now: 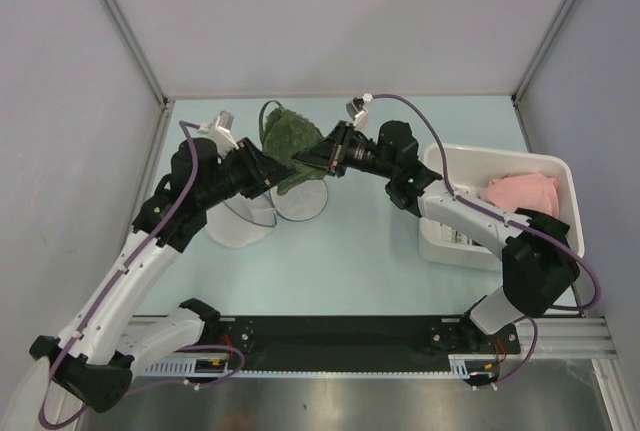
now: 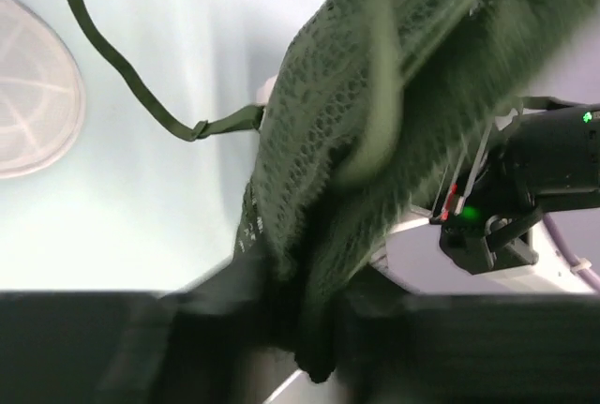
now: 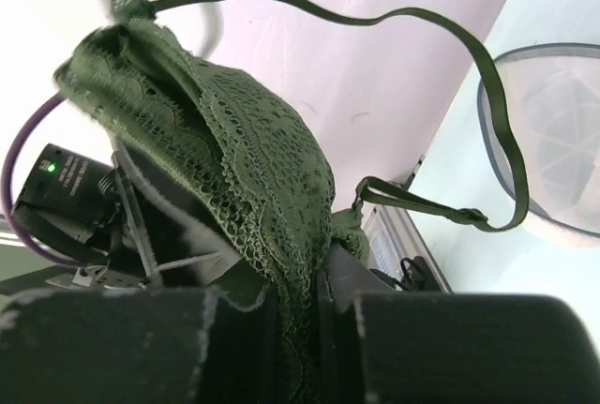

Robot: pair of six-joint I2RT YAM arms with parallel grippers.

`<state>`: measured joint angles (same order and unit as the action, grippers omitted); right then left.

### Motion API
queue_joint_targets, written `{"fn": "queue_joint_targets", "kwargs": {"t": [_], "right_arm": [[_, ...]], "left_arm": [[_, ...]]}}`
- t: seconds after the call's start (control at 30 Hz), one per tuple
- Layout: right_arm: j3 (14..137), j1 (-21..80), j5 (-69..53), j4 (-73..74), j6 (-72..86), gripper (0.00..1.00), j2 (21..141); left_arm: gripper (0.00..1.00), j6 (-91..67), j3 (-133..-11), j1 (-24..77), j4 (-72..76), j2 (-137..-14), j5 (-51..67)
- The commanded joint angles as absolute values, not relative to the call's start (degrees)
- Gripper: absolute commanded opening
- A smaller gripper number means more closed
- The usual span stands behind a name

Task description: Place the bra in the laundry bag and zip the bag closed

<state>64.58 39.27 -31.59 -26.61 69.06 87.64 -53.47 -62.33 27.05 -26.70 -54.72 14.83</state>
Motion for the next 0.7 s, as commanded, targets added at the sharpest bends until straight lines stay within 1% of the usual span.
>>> {"fn": "queue_joint_targets", "kwargs": {"t": [0.0,0.07,0.1,0.13,0.23,0.3,0.33,0.37,0.43,0.47,0.57,0.63,0.67], "right_arm": [[66.35,39.29,-32.52,-30.33,68.47,0.0,89.29],[67.23,38.94,-32.96,-29.27,67.33,0.0,90.44],[67.5,38.94,-33.31,-29.44,67.15,0.0,91.05],[67.76,38.85,-33.83,-29.53,67.06,0.0,91.49],[68.55,38.85,-35.15,-31.02,67.06,0.0,93.34],[69.17,38.76,-35.86,-32.07,67.41,0.0,94.83],[69.43,38.76,-36.64,-32.86,67.59,0.0,95.62],[69.78,38.85,-37.09,-32.96,67.94,0.0,96.58],[70.31,38.94,-37.7,-32.52,67.68,0.0,97.29],[70.31,39.02,-37.62,-32.0,66.63,0.0,97.64],[70.58,39.81,-37.97,-30.41,64.34,0.0,98.52],[70.84,40.34,-39.55,-31.46,64.34,0.0,100.28],[71.19,40.52,-40.16,-31.29,64.07,0.0,100.81]], "left_arm": [[0.51,-51.96,-63.36,26.46,-31.89,-52.91,12.41],[0.62,-49.76,-64.33,26.11,-35.92,-52.21,10.38],[0.71,-47.66,-65.47,26.1,-37.51,-51.86,9.41],[0.76,-46.68,-66.09,26.02,-39.1,-51.51,7.23],[0.82,-43.08,-68.37,25.58,-44.9,-49.93,2.23],[0.89,-41.23,-70.73,25.31,-50.25,-49.22,-1.56],[0.93,-40.96,-71.8,25.05,-52.71,-49.31,-5.5],[0.94,-40.87,-73.55,24.53,-57.35,-49.39,-7.89],[0.93,-41.65,-74.79,23.56,-61.68,-49.92,-13.67],[0.92,-42.7,-74.71,21.9,-64.57,-49.83,-14.23],[0.87,-43.15,-72.44,16.97,-64.96,-50.36,-12.14],[0.84,-42.11,-70.41,13.12,-61.98,-51.32,-9.59],[0.82,-41.06,-68.49,11.44,-61.18,-52.2,-6.01]]}}
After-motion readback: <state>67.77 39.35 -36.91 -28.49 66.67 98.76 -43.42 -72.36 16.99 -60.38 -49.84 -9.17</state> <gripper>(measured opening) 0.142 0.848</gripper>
